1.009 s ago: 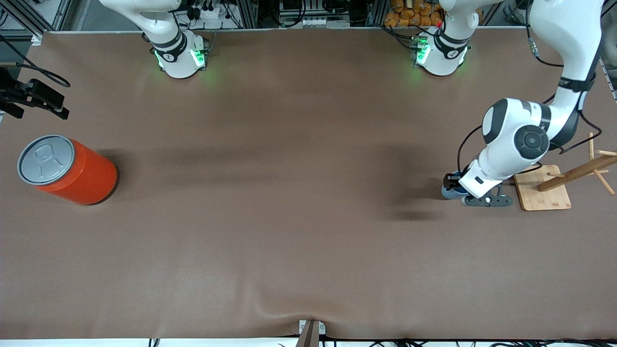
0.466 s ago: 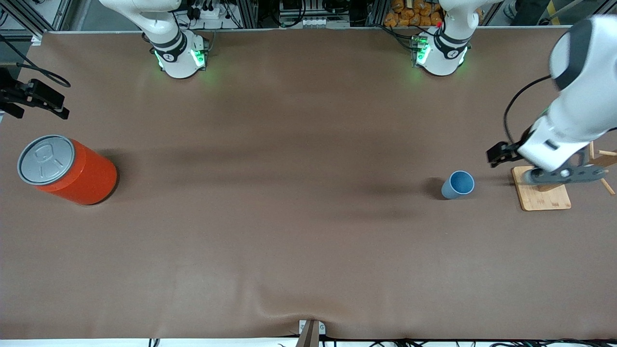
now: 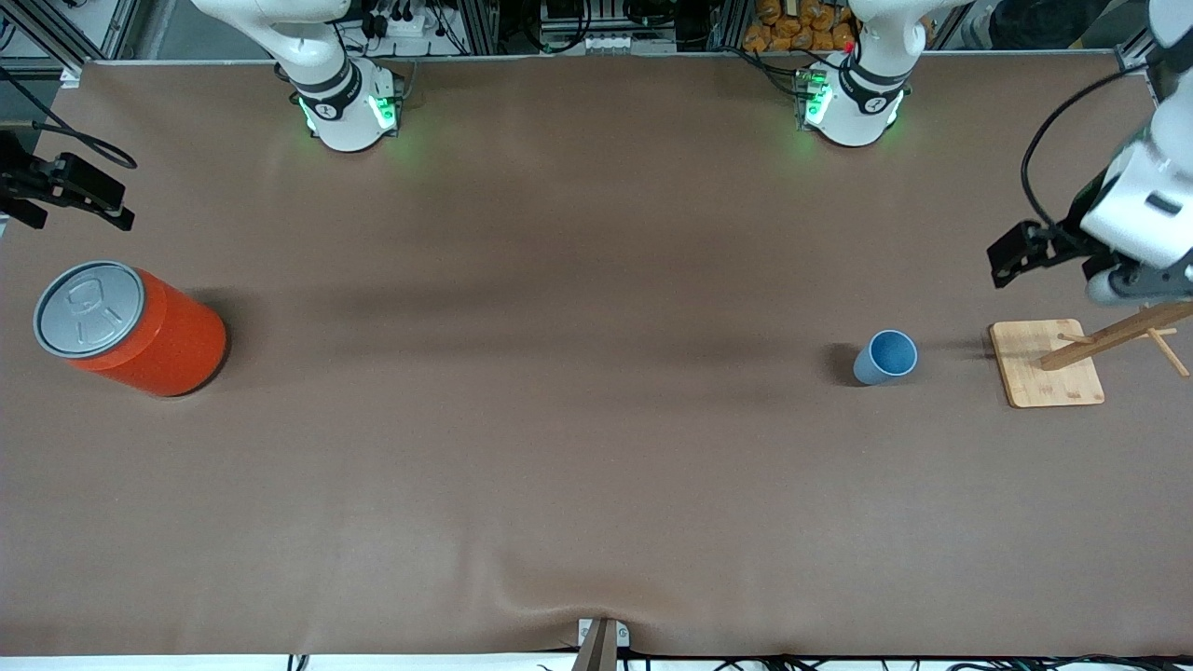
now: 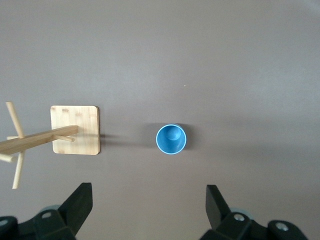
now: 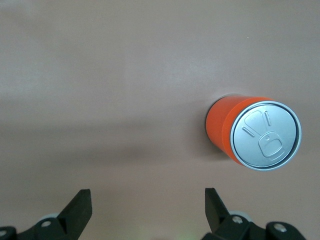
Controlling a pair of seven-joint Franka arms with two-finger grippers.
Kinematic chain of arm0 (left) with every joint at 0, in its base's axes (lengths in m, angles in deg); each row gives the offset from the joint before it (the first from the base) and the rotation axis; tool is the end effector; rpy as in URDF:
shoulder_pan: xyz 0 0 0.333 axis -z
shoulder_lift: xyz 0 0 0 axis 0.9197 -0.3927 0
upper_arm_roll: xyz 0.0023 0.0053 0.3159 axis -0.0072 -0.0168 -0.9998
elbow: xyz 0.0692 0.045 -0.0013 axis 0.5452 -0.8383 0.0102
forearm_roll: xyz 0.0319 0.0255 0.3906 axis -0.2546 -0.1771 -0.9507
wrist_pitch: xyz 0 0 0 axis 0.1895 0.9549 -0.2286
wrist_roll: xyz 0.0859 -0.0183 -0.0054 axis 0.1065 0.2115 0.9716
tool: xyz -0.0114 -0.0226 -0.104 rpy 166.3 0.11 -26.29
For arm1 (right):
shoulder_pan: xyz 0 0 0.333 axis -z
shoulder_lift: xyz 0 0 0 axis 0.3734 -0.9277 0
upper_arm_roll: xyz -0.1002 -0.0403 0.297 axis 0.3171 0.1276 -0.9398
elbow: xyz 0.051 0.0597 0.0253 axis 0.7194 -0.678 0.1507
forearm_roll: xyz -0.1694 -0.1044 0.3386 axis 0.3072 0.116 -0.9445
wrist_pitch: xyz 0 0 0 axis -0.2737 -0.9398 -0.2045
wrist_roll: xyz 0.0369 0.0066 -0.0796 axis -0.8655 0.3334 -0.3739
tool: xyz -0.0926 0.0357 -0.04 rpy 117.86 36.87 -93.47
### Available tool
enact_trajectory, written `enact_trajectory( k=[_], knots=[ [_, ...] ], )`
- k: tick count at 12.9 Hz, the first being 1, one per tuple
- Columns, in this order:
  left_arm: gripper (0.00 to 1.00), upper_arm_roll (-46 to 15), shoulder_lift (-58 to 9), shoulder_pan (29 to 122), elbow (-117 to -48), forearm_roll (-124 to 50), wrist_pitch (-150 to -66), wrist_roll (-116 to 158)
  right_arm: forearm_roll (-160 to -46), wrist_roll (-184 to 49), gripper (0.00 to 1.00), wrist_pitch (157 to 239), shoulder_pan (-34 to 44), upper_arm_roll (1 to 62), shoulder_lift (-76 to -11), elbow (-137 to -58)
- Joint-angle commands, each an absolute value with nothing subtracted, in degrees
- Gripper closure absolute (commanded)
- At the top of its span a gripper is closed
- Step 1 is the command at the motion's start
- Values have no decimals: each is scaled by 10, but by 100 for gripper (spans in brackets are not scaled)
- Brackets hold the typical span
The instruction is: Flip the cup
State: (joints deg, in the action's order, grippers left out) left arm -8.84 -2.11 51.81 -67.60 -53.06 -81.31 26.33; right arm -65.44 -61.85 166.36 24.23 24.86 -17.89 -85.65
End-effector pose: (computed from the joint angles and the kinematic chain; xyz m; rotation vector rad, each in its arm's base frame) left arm 0.5661 -0.0775 0.6399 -3.0431 -0.0522 -0.0945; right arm 0.5314 -0.0098 0.6626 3.1336 -0.0447 -0.0239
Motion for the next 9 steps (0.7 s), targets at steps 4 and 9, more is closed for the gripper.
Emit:
enact_trajectory(
  k=[4, 9],
  knots=[
    [0, -89, -1, 512, -674, -509, -791, 269, -657, -626, 0, 1660, 254, 242, -170, -862],
    [0, -219, 14, 622, -669, -501, -791, 226, -657, -627, 0, 1656, 254, 243, -170, -862]
  ],
)
